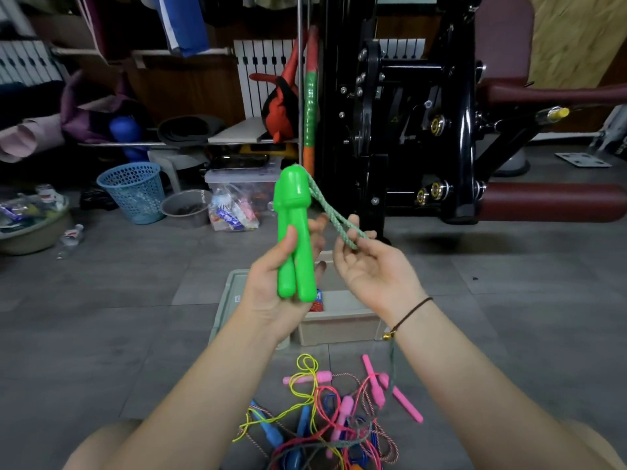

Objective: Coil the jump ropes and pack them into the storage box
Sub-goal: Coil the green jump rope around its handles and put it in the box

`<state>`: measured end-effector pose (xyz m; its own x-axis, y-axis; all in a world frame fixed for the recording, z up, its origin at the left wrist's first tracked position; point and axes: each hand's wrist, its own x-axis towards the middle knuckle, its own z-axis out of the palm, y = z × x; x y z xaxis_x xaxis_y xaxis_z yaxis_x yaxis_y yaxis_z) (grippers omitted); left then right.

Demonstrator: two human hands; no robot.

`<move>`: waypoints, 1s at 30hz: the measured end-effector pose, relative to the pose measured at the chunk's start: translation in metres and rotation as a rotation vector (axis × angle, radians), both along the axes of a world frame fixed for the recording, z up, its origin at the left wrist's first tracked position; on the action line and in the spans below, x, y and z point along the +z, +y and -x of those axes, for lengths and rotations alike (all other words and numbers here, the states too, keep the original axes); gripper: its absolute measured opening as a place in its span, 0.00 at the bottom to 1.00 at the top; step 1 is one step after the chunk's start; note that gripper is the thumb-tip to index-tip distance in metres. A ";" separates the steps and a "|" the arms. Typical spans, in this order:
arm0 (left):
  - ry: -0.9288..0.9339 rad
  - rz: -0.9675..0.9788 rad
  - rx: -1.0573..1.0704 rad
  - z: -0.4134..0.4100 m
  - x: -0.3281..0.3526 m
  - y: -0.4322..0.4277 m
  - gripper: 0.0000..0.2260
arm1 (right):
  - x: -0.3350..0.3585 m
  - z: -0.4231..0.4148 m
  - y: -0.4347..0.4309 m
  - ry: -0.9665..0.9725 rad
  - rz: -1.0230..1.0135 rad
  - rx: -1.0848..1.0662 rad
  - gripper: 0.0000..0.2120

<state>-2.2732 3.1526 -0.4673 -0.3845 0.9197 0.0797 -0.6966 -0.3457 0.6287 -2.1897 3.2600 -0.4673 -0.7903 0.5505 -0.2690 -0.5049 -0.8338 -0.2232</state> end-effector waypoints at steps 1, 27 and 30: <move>-0.037 -0.058 0.005 0.000 0.002 0.002 0.17 | -0.002 0.006 -0.006 0.010 -0.005 0.016 0.13; 0.769 0.721 0.727 0.134 0.020 -0.113 0.03 | -0.040 -0.060 0.091 -0.589 -0.057 -0.135 0.17; 0.722 0.732 0.626 0.136 0.006 -0.126 0.06 | -0.032 -0.060 0.077 -0.488 -0.109 -0.094 0.15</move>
<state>-2.4092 3.0266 -0.4610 -0.8619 0.5070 -0.0022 0.0583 0.1034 0.9929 -2.1299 3.3370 -0.4988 -0.5324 0.6588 -0.5315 -0.3915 -0.7483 -0.5355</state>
